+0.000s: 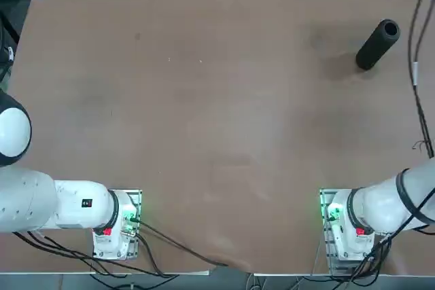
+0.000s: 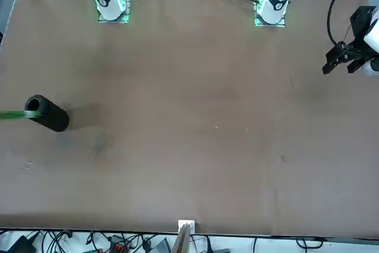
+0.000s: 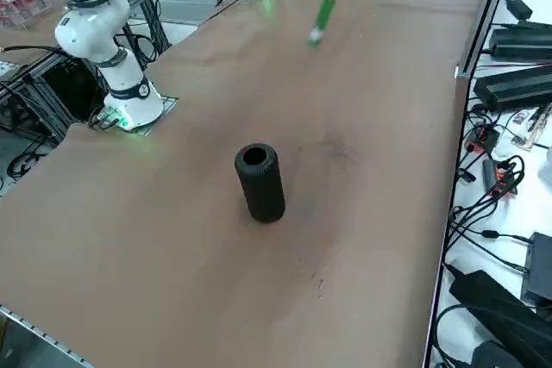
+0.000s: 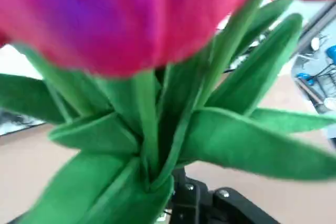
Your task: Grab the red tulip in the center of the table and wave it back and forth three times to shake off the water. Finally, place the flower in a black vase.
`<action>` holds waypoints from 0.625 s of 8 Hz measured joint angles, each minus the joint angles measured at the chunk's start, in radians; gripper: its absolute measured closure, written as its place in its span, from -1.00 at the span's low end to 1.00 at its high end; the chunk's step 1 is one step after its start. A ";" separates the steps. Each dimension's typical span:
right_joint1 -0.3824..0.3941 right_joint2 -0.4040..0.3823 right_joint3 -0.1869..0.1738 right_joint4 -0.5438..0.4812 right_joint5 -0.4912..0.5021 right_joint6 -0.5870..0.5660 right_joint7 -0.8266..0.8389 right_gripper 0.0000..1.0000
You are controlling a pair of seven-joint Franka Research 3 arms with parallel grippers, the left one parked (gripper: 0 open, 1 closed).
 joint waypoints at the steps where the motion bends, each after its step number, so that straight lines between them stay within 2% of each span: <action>1: -0.079 0.005 -0.007 -0.001 0.054 0.028 -0.121 0.71; 2: -0.138 0.007 -0.008 -0.001 0.088 0.041 -0.209 0.71; 3: -0.164 0.007 -0.008 -0.001 0.102 0.042 -0.255 0.71; 5: -0.154 0.004 0.011 -0.001 0.108 0.041 -0.265 0.71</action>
